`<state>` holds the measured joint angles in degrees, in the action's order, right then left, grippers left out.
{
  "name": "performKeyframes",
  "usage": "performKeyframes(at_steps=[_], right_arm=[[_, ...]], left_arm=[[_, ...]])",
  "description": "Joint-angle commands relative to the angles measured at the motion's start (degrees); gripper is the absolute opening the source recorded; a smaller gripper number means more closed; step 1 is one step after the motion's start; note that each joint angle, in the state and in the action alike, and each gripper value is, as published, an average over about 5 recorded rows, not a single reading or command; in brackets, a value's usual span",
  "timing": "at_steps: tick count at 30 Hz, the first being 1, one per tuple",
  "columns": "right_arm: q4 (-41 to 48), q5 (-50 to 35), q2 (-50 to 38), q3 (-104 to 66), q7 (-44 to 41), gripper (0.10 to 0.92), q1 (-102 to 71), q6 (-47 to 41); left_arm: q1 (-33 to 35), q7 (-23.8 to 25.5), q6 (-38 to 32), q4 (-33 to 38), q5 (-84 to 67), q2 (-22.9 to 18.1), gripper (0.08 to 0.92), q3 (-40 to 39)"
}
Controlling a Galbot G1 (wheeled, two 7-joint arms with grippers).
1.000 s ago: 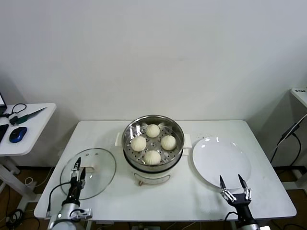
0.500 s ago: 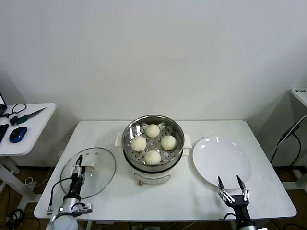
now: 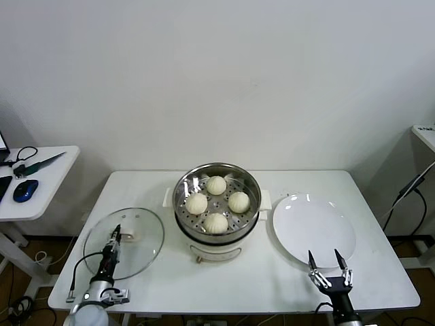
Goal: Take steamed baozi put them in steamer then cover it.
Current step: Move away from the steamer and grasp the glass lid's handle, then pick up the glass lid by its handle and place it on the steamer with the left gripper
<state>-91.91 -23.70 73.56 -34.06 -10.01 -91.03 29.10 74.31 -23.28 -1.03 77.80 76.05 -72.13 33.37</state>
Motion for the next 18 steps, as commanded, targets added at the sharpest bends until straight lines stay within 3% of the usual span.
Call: performKeyframes(at_steps=[1, 4, 9, 14, 18], right_arm=[[-0.33, 0.42, 0.06, 0.01, 0.25, 0.823, 0.02, -0.05], [-0.51, 0.56, 0.00, -0.03, 0.34, 0.823, 0.00, -0.11], [-0.82, 0.87, 0.04, -0.02, 0.85, 0.823, -0.09, -0.26], [-1.06, 1.71, 0.11, -0.01, 1.59, 0.823, -0.13, -0.52], [-1.00, 2.58, 0.16, 0.04, 2.18, 0.823, -0.12, -0.68]], left_arm=[[-0.52, -0.38, -0.46, -1.17, 0.38, 0.02, 0.200, -0.02], [-0.28, -0.39, -0.81, 0.23, -0.62, 0.09, 0.140, -0.04], [0.92, 1.06, -0.48, 5.29, -4.45, 0.93, 0.130, -0.16], [3.46, 5.96, 1.95, 13.73, -11.23, 3.39, 0.130, 0.04], [5.63, 12.57, 6.52, 22.46, -16.02, 6.08, 0.130, 0.80]])
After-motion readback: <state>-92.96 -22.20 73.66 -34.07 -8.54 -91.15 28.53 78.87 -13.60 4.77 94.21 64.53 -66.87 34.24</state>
